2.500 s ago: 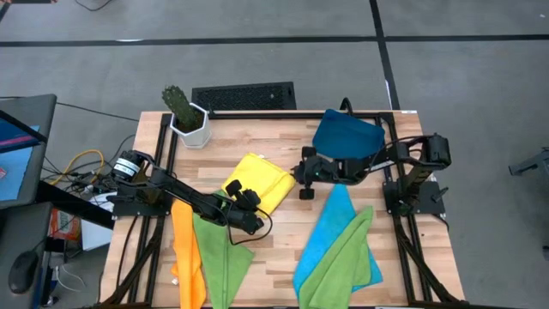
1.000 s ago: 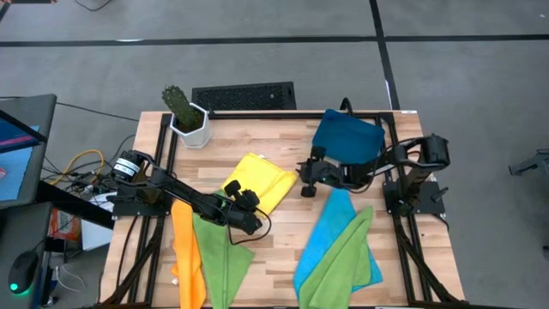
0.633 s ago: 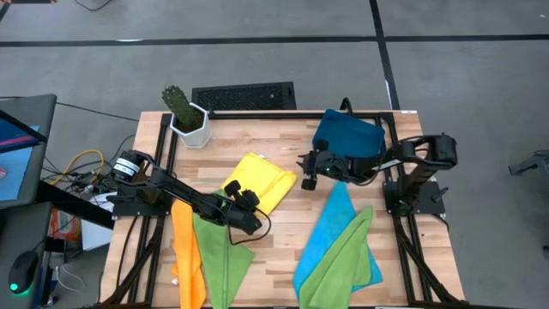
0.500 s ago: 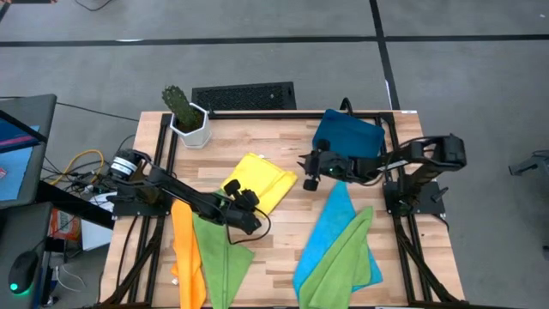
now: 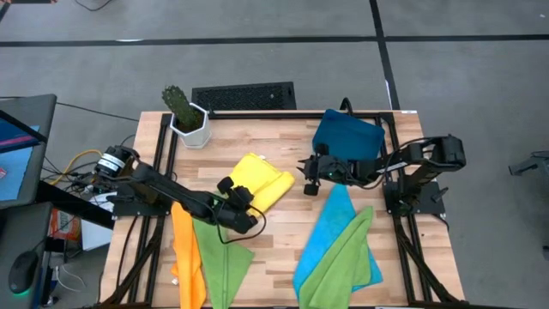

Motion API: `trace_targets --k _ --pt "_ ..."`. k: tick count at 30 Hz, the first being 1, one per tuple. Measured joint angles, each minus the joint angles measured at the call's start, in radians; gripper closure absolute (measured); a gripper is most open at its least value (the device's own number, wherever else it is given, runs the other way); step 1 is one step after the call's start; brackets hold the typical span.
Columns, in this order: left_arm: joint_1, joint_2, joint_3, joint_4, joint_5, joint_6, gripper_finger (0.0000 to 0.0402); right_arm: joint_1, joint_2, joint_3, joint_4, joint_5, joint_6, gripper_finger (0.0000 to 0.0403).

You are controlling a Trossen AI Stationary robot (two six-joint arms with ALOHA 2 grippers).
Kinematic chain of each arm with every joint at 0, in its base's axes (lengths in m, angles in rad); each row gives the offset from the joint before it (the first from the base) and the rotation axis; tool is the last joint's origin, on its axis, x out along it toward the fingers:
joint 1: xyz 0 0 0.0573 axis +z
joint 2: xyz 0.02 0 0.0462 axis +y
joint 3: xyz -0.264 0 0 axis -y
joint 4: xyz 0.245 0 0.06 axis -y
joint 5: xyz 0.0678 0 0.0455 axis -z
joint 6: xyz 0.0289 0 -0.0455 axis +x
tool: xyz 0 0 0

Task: Fold microfiber towels
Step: Fold the yellow microfiber cloth

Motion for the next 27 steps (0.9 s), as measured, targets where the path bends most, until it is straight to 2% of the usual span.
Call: trace_targets --k 18,27 --pt "-0.069 0.042 -0.039 -0.129 -0.064 -0.238 0.0401 0.006 -0.003 0.001 0.001 0.0 0.008 0.0281" --pt "-0.101 0.045 -0.039 -0.328 -0.104 -0.402 0.0401 0.006 -0.002 0.001 0.001 0.0 0.008 0.0281"
